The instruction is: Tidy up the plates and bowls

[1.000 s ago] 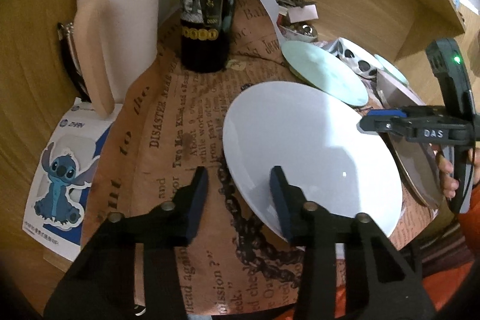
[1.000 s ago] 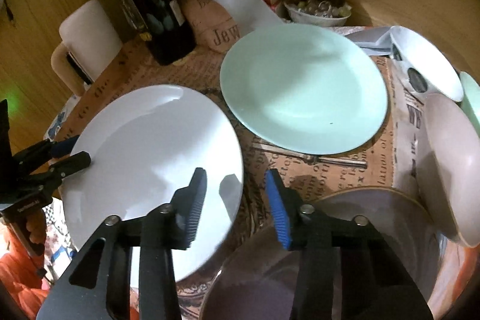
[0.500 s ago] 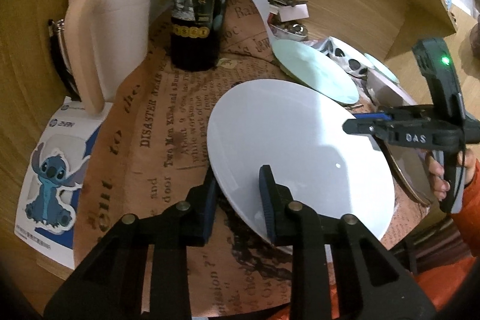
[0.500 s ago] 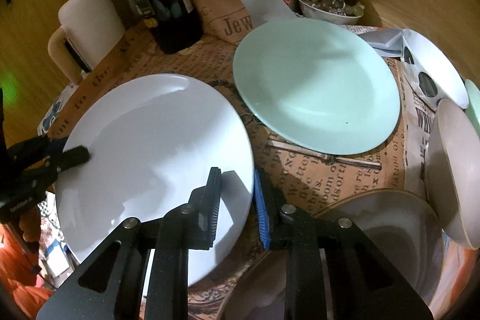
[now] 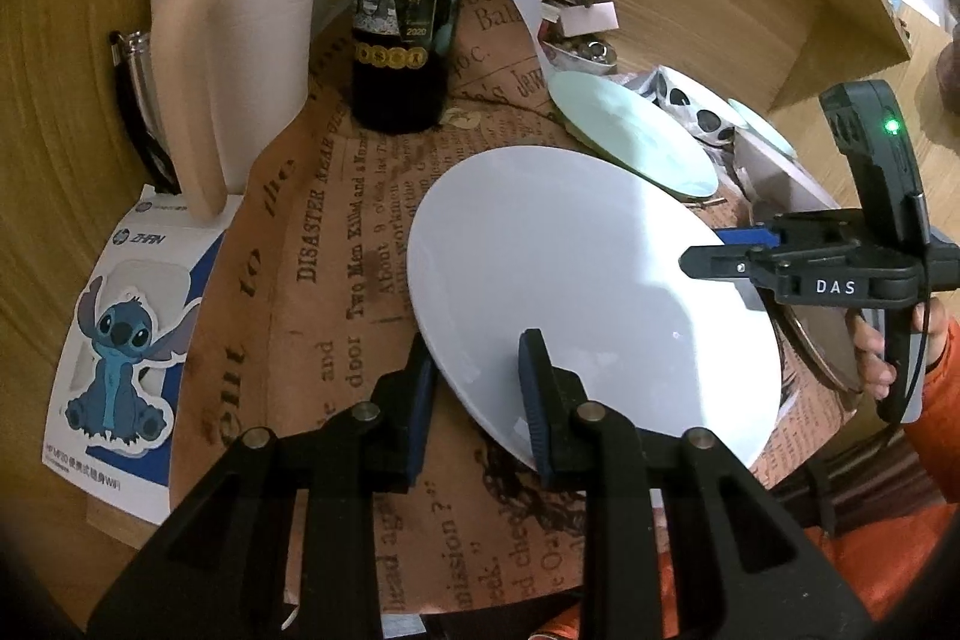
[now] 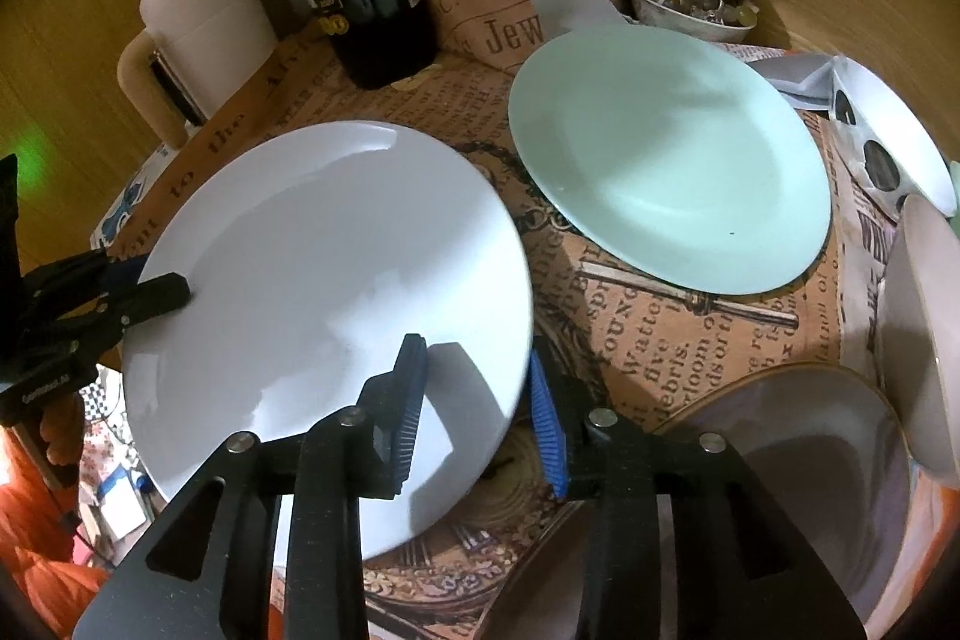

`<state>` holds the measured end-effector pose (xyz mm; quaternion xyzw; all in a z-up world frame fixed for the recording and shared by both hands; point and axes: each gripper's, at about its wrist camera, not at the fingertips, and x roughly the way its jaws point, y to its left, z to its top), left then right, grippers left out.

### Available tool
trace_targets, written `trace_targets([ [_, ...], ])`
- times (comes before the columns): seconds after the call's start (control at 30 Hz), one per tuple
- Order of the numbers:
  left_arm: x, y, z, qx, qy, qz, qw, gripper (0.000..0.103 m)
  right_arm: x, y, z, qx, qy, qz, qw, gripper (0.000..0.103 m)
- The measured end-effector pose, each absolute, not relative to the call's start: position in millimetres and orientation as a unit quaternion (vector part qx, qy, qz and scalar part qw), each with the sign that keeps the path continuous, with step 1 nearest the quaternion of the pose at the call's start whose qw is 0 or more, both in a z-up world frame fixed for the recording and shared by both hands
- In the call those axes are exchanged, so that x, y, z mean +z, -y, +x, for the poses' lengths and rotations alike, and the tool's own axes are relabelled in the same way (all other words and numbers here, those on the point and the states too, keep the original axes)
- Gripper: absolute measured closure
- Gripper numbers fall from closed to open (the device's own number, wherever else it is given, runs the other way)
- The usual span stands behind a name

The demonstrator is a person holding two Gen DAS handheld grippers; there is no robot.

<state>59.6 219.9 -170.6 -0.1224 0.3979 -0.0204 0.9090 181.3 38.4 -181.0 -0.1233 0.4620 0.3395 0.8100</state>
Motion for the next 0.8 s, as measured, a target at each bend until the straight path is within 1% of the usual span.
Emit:
trace_targets([
  [0.2,-169.7,-218.2,62.4,-0.005,-0.402,-0.125,0.907,0.075,-179.9,-36.5,174.1,0.328,-0.447,-0.121,0.823,0.075],
  [0.8,-148.0,-209.0,65.8,0.018,-0.372,-0.125,0.920,0.075,-158.6,-23.8,167.5,0.319,-0.405,-0.089,0.852,0.076],
])
